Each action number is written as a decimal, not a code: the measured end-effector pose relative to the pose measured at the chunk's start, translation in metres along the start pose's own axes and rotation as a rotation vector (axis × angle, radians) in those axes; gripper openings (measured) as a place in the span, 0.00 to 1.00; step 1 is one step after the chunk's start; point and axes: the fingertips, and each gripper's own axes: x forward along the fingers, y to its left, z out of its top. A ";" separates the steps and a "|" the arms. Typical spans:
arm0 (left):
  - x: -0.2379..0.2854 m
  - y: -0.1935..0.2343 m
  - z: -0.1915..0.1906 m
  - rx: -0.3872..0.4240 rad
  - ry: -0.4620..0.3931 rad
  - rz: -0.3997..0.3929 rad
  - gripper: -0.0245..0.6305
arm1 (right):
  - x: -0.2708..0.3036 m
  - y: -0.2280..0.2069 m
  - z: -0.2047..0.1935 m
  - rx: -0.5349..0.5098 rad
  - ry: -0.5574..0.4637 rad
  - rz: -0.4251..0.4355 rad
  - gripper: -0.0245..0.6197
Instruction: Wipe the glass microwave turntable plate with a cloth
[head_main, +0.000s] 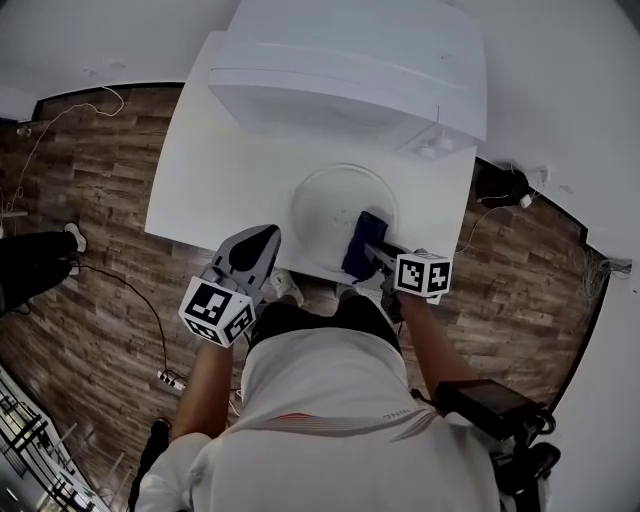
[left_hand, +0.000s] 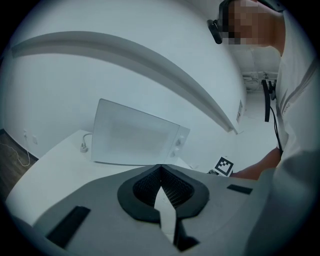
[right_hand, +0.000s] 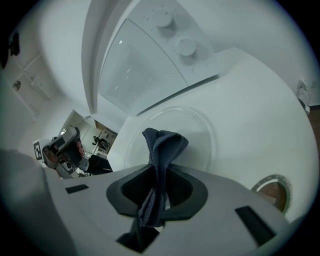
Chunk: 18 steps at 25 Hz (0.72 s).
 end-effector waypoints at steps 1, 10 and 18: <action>0.002 -0.002 0.000 0.000 0.002 -0.002 0.05 | -0.006 -0.008 0.001 0.009 -0.008 -0.011 0.13; 0.023 -0.025 -0.003 0.017 0.022 -0.028 0.05 | -0.046 -0.045 0.004 0.037 -0.074 -0.047 0.13; 0.035 -0.047 0.010 0.053 0.001 0.019 0.05 | -0.071 0.018 0.046 -0.100 -0.304 0.280 0.13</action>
